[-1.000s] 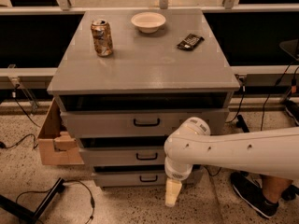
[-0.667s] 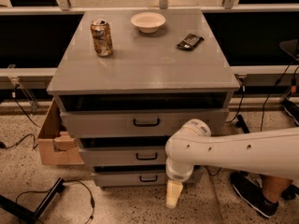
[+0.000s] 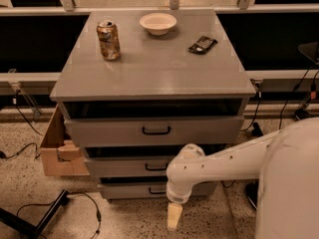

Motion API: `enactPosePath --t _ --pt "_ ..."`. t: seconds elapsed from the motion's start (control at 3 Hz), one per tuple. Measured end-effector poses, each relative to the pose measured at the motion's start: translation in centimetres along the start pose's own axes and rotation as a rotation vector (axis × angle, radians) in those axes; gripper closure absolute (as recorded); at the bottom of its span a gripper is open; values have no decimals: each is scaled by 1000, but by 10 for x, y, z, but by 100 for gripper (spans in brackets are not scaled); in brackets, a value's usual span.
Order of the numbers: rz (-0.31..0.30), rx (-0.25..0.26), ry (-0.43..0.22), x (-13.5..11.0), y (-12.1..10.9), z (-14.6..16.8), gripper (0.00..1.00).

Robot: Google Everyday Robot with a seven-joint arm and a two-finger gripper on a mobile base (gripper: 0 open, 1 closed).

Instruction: Open bottom drawer

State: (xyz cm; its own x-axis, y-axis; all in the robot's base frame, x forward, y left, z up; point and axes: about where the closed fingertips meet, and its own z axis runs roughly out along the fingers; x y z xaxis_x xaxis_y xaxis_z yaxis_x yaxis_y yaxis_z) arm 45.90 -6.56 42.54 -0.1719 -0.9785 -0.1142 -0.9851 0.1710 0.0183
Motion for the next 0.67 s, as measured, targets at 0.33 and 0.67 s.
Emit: enactPosePath --t 0.33,0.67 --pt "-2 -29 6 5 8 55 0" --pt "14 -36 5 12 14 90 0"
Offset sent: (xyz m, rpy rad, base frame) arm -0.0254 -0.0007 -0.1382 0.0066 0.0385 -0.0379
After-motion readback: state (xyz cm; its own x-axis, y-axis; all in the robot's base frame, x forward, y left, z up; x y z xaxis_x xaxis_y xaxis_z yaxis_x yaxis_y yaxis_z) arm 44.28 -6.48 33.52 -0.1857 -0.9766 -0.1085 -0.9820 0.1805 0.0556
